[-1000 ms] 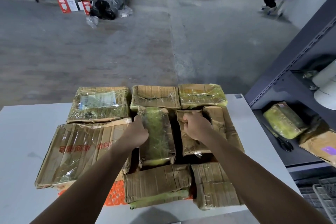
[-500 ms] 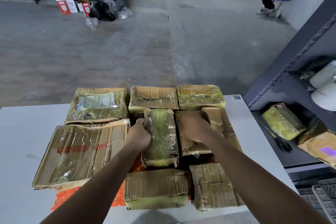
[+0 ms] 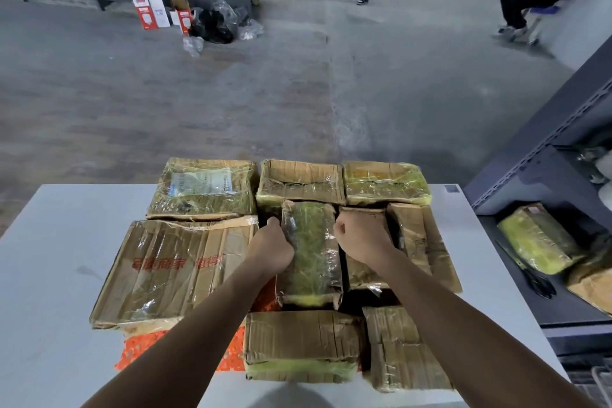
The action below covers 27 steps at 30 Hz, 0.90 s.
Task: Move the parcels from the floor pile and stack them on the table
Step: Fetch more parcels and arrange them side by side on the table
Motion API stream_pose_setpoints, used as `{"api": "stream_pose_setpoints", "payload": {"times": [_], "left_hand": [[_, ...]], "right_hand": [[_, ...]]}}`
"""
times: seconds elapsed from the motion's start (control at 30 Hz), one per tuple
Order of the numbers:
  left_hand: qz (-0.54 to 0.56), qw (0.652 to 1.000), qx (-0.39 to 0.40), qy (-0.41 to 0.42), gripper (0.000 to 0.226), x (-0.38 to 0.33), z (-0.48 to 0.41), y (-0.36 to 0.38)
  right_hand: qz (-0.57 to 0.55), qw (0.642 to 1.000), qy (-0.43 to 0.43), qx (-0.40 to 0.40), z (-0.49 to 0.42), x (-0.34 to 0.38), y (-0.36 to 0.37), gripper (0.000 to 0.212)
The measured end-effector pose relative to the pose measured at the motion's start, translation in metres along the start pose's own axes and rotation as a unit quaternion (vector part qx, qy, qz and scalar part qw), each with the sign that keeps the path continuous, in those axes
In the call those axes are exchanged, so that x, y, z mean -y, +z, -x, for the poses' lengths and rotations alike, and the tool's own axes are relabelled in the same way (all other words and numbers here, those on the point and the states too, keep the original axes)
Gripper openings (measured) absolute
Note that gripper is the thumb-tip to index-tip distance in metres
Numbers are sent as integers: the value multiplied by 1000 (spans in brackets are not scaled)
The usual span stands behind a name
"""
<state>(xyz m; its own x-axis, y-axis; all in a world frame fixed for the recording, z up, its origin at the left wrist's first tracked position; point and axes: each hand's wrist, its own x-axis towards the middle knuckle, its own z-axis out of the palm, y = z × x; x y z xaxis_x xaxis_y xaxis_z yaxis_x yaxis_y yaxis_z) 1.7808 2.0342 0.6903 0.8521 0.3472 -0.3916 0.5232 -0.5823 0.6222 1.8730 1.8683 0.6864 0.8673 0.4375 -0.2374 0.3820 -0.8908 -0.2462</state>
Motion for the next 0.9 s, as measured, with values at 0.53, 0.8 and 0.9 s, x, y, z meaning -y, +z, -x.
{"api": "stream_pose_setpoints", "payload": {"times": [0.53, 0.8, 0.9], "left_hand": [[-19, 997, 50, 59, 27, 17, 12, -4], [-67, 995, -1, 80, 27, 25, 12, -10], [-81, 994, -29, 74, 22, 30, 12, -9]], "right_hand": [[6, 992, 112, 54, -2, 31, -4, 46], [-33, 990, 123, 57, 0, 41, -6, 43], [-67, 990, 117, 50, 1, 54, -8, 34]]}}
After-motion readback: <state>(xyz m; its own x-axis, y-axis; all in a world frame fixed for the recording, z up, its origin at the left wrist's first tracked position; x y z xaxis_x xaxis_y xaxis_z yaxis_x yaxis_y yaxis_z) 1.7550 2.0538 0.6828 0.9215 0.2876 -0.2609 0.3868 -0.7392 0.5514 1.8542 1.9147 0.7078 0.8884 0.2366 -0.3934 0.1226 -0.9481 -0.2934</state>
